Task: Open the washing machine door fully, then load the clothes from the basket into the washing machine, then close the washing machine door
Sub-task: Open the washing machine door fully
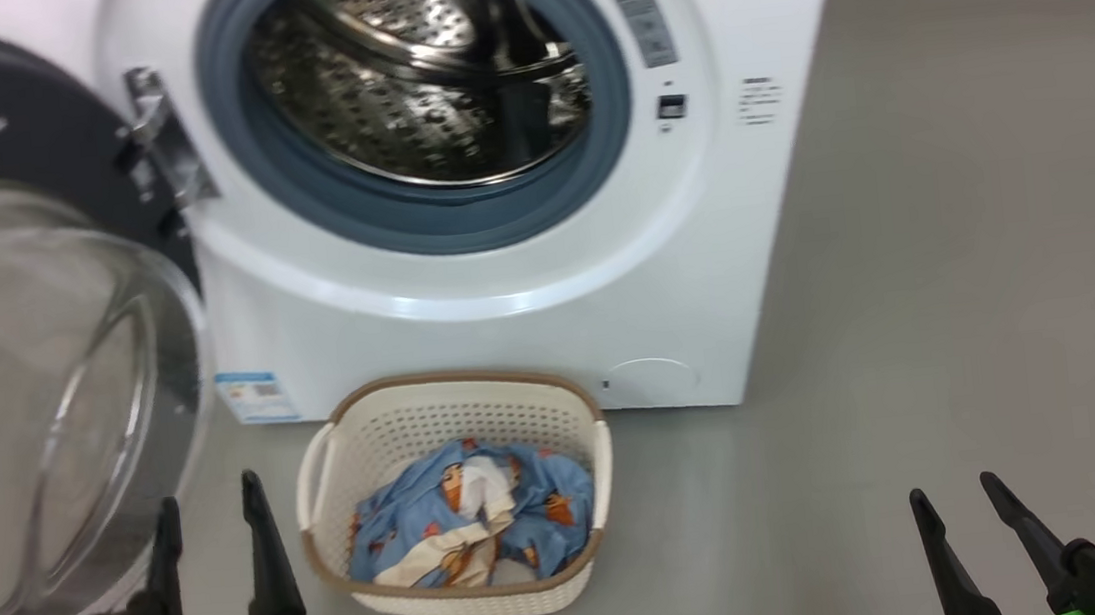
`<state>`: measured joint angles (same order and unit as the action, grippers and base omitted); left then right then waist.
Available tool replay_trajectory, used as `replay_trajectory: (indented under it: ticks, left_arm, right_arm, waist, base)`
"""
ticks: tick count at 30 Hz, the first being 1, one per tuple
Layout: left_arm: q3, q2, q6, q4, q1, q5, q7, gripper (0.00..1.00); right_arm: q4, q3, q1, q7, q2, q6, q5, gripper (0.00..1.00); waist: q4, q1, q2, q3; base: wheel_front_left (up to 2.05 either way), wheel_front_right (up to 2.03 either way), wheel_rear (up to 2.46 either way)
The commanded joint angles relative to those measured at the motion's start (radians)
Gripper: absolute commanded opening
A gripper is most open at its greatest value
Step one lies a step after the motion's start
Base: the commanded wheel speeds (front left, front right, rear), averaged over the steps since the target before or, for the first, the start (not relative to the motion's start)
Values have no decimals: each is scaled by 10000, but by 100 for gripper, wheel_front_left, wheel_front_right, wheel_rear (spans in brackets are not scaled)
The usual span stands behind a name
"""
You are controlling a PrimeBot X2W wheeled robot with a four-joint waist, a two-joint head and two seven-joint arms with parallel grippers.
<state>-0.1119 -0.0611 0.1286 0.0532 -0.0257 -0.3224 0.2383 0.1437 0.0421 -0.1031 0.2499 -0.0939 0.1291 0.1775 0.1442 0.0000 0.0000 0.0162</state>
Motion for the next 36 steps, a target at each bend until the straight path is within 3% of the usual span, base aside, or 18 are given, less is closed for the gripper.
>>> replay_trajectory:
  ticks: [1,12,19,36]
  left_arm:
    - [324,-153,-141,-107,-142,-24,136,100]
    - [473,-23,-731,-31,770,686,232,100]
    - [472,81,-973,-39,1519,886,233,100]
    - [703,107,-637,-553,2198,649,235,100]
  right_arm:
    - [-328,-244,218,118,-171,16,-73,100]
    - [-655,-161,73,118,-247,16,-142,100]
    - [-797,-23,-226,118,-133,16,-193,100]
    - [-749,411,-416,118,16,16,-345,100]
  waist:
    - [-901,0,0,-98]
    - [-1945,0,0,-55]
    - [-2166,0,0,-101]
    - [-1744,0,0,-196]
  base:
    - [0,0,0]
    - [0,0,0]
    - [0,0,0]
    - [0,0,0]
